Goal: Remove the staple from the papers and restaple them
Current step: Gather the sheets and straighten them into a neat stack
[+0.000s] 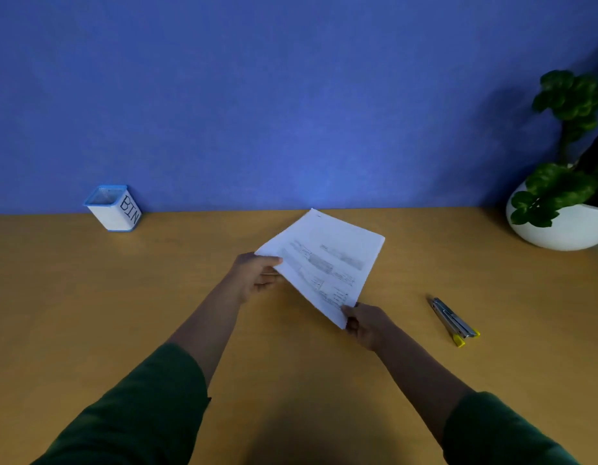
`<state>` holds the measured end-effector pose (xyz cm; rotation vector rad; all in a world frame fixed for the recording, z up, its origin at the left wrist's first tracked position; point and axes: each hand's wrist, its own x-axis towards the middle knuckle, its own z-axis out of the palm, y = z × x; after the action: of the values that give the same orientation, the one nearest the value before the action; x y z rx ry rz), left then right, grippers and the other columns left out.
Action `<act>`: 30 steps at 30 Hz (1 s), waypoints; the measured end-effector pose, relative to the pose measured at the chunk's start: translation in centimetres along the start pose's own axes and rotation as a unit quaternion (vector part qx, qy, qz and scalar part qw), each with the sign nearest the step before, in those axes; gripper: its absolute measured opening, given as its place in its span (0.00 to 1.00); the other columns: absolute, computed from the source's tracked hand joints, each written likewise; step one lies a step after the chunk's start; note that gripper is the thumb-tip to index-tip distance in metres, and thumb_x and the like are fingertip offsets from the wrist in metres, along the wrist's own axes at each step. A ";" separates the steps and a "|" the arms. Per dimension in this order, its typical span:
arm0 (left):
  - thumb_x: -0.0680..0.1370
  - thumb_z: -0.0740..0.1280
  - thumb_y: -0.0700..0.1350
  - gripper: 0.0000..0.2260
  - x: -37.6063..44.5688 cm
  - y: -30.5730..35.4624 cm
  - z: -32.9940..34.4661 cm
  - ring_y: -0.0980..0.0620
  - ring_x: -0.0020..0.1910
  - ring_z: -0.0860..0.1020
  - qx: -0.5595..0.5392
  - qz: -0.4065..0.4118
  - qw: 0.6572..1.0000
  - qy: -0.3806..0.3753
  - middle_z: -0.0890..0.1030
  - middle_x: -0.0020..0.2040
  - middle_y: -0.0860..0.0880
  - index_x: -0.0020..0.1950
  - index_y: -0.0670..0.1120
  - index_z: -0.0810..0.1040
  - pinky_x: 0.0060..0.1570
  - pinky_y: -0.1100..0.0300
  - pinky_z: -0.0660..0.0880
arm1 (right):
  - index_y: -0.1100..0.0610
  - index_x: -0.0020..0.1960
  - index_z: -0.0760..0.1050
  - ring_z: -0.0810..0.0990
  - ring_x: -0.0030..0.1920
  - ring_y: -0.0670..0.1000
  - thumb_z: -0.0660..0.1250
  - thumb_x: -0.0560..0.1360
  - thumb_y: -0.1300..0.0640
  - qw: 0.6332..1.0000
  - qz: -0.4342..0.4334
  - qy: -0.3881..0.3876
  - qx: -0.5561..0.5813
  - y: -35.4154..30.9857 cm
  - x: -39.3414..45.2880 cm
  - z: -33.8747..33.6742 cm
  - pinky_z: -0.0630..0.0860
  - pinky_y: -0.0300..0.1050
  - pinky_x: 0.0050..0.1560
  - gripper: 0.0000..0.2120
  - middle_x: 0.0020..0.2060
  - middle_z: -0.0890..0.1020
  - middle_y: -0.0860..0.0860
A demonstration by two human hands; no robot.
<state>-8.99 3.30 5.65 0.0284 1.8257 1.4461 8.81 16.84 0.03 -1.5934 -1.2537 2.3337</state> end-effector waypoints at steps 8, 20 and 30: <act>0.73 0.64 0.31 0.14 -1.2 -4.0 5.5 0.44 0.50 0.77 -0.008 0.041 0.999 0.029 0.79 0.51 0.44 0.57 0.40 0.76 0.42 0.55 0.76 | 0.64 0.58 0.71 0.77 0.39 0.52 0.62 0.77 0.67 0.996 0.017 -0.034 0.078 1.0 -0.9 3.6 0.75 0.44 0.37 0.09 0.40 0.77 0.55; 0.76 0.62 0.33 0.15 0.2 -1.2 0.9 0.48 0.48 0.77 0.190 0.134 0.972 0.020 0.79 0.58 0.42 0.62 0.40 0.76 0.47 0.57 0.74 | 0.53 0.74 0.56 0.74 0.58 0.60 0.64 0.76 0.58 0.976 -0.068 0.206 -0.007 -3.6 2.2 -4.0 0.74 0.48 0.51 0.29 0.66 0.68 0.61; 0.77 0.64 0.38 0.12 0.2 0.0 -1.5 0.49 0.50 0.78 0.208 0.158 0.965 -0.033 0.79 0.52 0.50 0.59 0.45 0.78 0.50 0.57 0.73 | 0.61 0.54 0.79 0.81 0.53 0.57 0.75 0.66 0.64 0.966 -0.237 -0.001 -0.104 -5.6 1.7 -9.2 0.78 0.55 0.55 0.17 0.55 0.82 0.57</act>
<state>-10.00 2.15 5.57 0.5944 2.1076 1.2197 13.29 26.74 1.00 -1.1598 -1.7031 1.9575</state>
